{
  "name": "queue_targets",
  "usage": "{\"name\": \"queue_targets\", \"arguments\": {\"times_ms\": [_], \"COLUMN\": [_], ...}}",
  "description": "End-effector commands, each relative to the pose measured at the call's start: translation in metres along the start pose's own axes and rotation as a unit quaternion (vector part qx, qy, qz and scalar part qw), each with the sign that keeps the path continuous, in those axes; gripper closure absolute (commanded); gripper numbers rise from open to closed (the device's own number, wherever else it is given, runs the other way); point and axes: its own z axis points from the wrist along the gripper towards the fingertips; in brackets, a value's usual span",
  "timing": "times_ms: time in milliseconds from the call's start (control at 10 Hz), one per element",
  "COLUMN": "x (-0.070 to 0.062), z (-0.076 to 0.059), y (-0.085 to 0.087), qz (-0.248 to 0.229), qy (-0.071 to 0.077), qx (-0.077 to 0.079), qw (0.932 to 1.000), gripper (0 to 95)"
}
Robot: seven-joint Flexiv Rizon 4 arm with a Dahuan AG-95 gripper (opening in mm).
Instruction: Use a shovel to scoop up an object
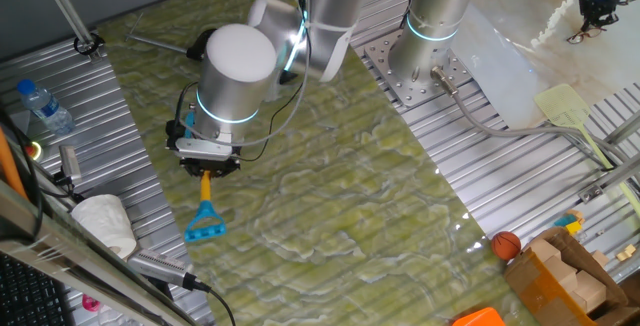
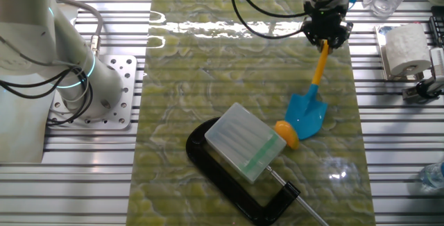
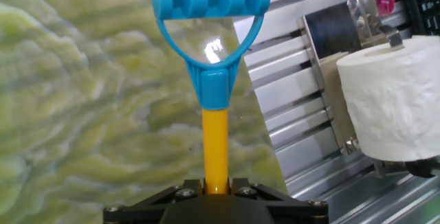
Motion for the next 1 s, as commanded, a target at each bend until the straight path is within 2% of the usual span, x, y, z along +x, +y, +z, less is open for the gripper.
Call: {"name": "queue_targets", "arguments": {"times_ms": [100, 300, 600, 800, 1000], "x": [0.003, 0.008, 0.009, 0.012, 0.015], "z": [0.003, 0.005, 0.004, 0.003, 0.002], "y": [-0.001, -0.001, -0.002, -0.003, -0.004], "qz": [0.001, 0.010, 0.014, 0.025, 0.028], "qy": [-0.004, -0.010, -0.002, 0.005, 0.012], "qx": [0.000, 0.000, -0.002, -0.017, -0.022], "qw": [1.0000, 0.9999, 0.9999, 0.9995, 0.9993], "gripper": [95.0, 95.0, 95.0, 95.0, 95.0]}}
